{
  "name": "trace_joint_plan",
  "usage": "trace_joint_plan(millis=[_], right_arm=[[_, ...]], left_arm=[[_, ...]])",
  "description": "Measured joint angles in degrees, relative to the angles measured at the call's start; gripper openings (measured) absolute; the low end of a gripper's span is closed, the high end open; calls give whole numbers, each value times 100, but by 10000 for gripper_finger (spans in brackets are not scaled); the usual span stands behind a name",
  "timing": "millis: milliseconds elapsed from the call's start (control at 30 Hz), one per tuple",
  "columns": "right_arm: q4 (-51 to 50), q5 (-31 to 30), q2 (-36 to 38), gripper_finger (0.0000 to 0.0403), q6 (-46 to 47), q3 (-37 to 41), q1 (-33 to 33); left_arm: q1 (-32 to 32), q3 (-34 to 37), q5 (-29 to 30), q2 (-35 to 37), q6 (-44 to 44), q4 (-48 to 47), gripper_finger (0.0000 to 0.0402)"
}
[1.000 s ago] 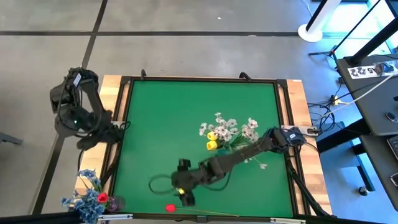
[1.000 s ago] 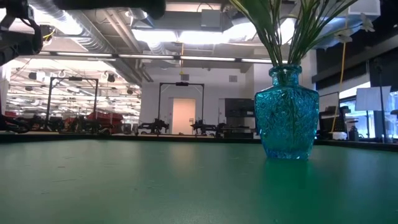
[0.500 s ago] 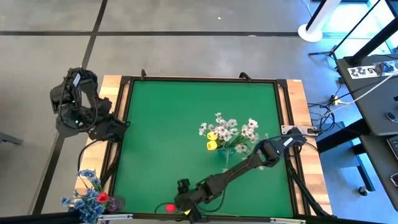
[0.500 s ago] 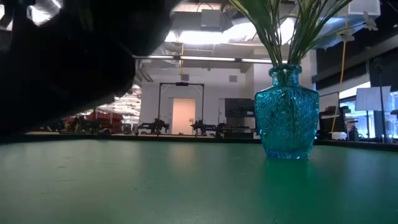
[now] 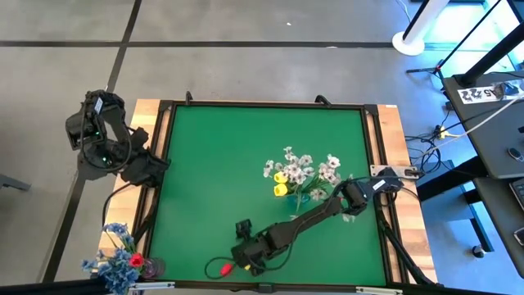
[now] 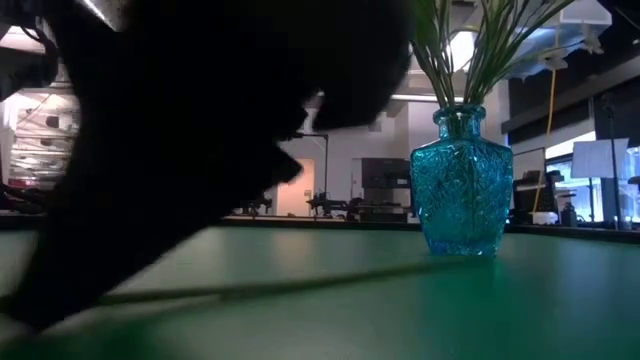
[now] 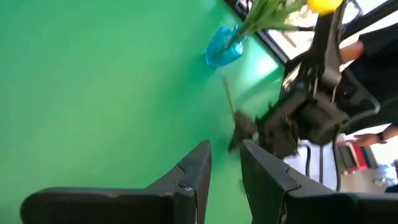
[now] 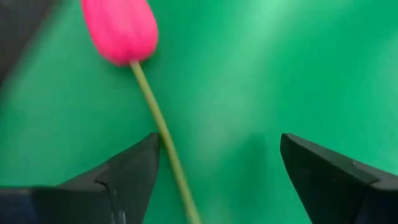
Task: Sort flowers into vase by color
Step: Put the red tulip into violet the vase
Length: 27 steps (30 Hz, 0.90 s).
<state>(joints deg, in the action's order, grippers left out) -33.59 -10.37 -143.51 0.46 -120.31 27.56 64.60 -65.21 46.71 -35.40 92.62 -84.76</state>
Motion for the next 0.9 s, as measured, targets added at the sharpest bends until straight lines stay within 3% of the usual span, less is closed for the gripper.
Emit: trace_joint_plan(millis=[100, 233, 367, 467, 633, 800, 900], right_arm=[[-504, -310, 146, 330, -196, 15, -79], [-594, 366, 258, 330, -262, 20, -127], [-415, 552, 179, 310, -539, 20, -52], [-72, 644, 56, 264, -932, 20, -36], [907, 441, -181, 154, -1273, 6, -109], [1052, 492, -270, 31, -224, 5, -269], [1001, 503, -213, 14, 522, 8, -397]], left_arm=[[0, 0, -155, 0, -10, -71, 82], [0, 0, -162, 1, -15, -271, 82], [0, 0, -165, 2, -236, -298, 82], [2, 0, -337, 1, -721, -174, 82], [2, 0, -931, 0, -1374, -126, 82], [2, 0, -1679, 7, -2182, -68, 82], [2, 0, -1895, 60, -2797, -54, 82]])
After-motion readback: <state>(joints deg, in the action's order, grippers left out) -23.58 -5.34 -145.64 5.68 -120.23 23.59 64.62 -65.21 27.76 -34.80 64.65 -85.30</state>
